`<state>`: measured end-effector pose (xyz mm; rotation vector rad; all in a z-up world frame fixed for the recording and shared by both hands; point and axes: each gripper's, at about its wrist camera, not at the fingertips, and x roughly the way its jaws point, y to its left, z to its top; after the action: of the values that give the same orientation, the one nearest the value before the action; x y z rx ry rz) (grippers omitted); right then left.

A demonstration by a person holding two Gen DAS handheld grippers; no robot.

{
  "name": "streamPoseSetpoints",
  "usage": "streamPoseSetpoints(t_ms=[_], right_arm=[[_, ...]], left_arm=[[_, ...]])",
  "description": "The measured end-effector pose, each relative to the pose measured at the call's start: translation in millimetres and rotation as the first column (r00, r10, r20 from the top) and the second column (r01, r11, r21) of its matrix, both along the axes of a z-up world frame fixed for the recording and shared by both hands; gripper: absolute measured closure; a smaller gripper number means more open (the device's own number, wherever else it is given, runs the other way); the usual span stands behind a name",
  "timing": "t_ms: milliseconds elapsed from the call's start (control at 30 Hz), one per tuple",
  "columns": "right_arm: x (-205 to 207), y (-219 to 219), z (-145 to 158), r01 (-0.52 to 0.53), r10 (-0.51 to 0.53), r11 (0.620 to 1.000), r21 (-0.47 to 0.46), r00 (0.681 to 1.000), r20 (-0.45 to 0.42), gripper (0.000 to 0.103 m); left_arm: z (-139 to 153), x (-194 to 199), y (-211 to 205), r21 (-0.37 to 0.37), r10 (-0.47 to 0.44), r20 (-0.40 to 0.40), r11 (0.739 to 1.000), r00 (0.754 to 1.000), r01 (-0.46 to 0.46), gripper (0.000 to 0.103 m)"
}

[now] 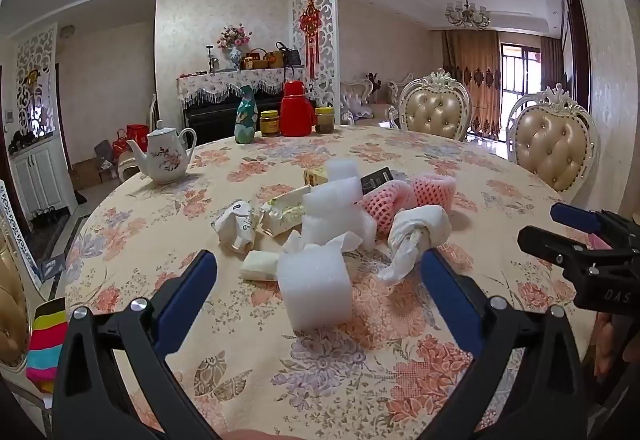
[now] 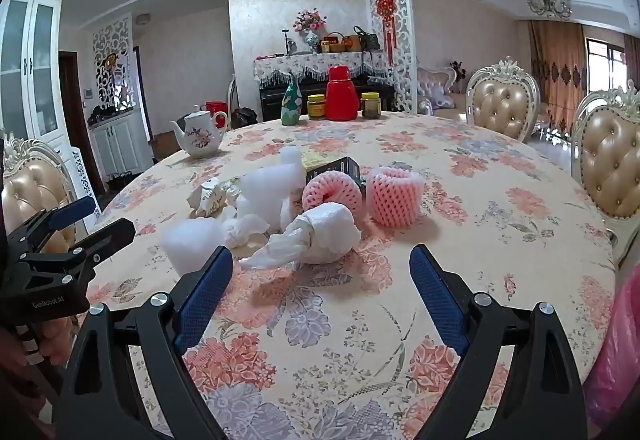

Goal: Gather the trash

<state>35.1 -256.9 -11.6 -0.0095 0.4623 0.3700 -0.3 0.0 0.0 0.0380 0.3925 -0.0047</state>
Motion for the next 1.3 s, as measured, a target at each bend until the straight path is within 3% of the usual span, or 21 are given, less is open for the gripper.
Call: streamPoseSetpoints(t_ms=[1300], right_arm=[[0.5,0.4,-6.8,0.002,-0.002,1.000,0.031,1.000,-0.019,0.018]], left_arm=[[-7.2,-2.0,1.4,-0.002,0.000,-0.017,1.000,1.000,0.000,0.004]])
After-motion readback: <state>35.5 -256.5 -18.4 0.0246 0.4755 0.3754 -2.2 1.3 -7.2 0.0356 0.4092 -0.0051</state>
